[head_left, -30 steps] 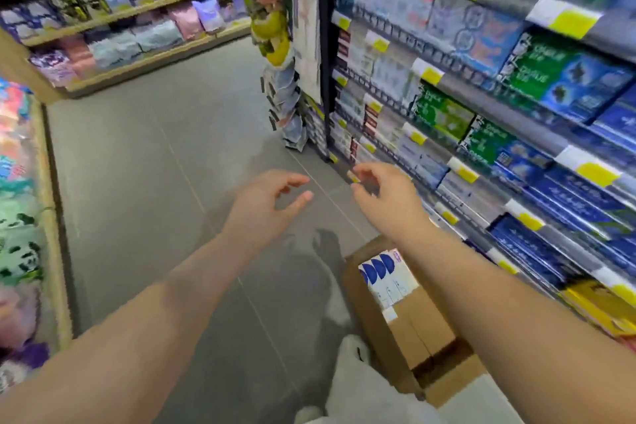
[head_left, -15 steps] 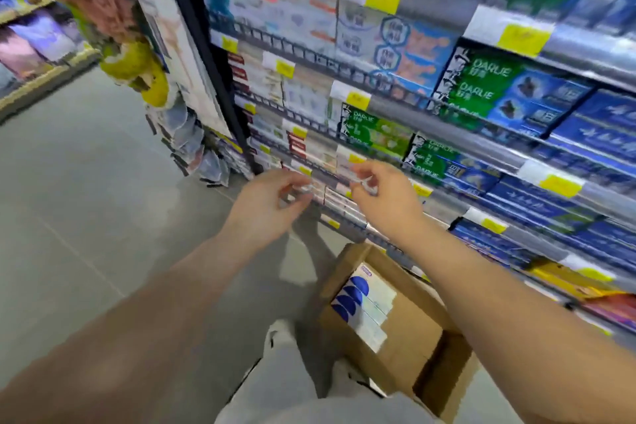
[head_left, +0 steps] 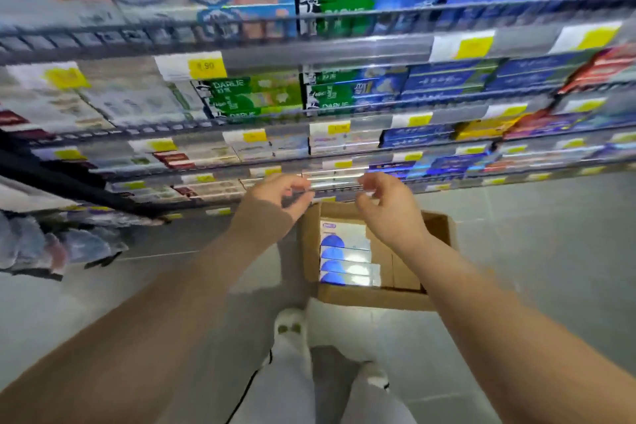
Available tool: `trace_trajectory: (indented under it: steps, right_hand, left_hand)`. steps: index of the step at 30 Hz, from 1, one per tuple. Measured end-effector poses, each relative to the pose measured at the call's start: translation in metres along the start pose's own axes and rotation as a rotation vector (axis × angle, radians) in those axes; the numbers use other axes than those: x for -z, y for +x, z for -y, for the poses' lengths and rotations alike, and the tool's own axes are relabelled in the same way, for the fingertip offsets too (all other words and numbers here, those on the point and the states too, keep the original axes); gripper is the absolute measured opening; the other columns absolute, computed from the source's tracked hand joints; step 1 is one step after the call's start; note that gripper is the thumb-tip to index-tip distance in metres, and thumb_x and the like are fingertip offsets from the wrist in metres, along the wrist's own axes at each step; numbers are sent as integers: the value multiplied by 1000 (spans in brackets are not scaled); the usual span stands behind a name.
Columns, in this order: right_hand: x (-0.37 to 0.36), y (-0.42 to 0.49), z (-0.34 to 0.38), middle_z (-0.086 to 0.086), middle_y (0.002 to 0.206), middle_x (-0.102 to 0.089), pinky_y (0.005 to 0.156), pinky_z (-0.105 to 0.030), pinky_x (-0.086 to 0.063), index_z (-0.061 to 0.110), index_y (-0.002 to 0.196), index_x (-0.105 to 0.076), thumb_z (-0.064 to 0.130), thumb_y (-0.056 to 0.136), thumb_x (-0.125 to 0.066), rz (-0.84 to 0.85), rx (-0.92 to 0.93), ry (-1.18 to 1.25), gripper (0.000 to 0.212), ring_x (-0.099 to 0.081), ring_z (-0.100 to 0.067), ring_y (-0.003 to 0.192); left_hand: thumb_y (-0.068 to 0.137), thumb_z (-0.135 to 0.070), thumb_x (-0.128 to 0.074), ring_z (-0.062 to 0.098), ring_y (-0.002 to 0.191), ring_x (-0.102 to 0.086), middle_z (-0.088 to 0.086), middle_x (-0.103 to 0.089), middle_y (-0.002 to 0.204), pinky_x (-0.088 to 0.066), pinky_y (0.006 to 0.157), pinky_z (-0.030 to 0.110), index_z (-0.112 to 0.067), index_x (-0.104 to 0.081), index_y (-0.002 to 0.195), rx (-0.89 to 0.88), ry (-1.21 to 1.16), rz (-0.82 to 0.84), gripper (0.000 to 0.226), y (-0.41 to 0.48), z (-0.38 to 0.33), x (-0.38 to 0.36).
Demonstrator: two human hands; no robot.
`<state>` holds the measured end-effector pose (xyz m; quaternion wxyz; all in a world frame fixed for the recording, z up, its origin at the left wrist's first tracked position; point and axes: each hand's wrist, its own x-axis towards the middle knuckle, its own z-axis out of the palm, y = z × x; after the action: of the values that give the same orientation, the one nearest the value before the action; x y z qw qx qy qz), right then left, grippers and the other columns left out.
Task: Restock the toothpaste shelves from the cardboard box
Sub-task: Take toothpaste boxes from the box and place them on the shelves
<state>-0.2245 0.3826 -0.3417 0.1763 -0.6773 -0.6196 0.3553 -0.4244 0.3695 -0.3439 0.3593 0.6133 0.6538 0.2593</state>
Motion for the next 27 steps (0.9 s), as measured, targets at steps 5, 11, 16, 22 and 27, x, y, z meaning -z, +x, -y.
trace_trajectory:
  steps: [5,11,16,22,27]
  right_hand:
    - [-56,14,-103,-1,108,-63,73,-24,-43,16,117,-59,25,89,-56,4,-109,-7,29,-56,-14,90]
    - [-165,49,-250,5,113,-60,74,-26,-47,22,119,-55,32,90,-56,106,-196,-20,30,-55,-13,94]
    - [-257,108,-357,-4,124,-57,83,-24,-40,17,127,-51,21,85,-61,146,-144,-13,44,-55,-19,105]
    - [-340,176,-431,-9,143,-43,107,-35,-34,21,145,-32,43,76,-73,389,43,-298,83,-40,-27,131]
    - [-361,188,-447,-6,137,-48,105,-43,-32,27,142,-31,62,67,-71,493,39,-557,92,-42,-30,126]
  left_hand:
    - [89,-35,-60,7,85,-55,-12,-62,98,-34,68,6,-26,-69,105,43,145,109,21,13,64,-90]
    - [81,-51,-56,21,89,-64,3,-66,98,-51,85,41,-20,-66,101,229,18,61,39,19,186,-230]
    - [92,-37,-54,26,108,-57,8,-59,118,-48,92,43,-16,-53,124,251,112,-7,38,20,281,-330]
    - [85,-28,-66,22,125,-38,7,-36,140,-33,103,33,-23,-35,142,176,295,-153,65,21,354,-395]
    - [85,-23,-66,15,126,-36,0,-30,140,-34,102,28,-26,-35,139,155,243,-204,63,20,370,-405]
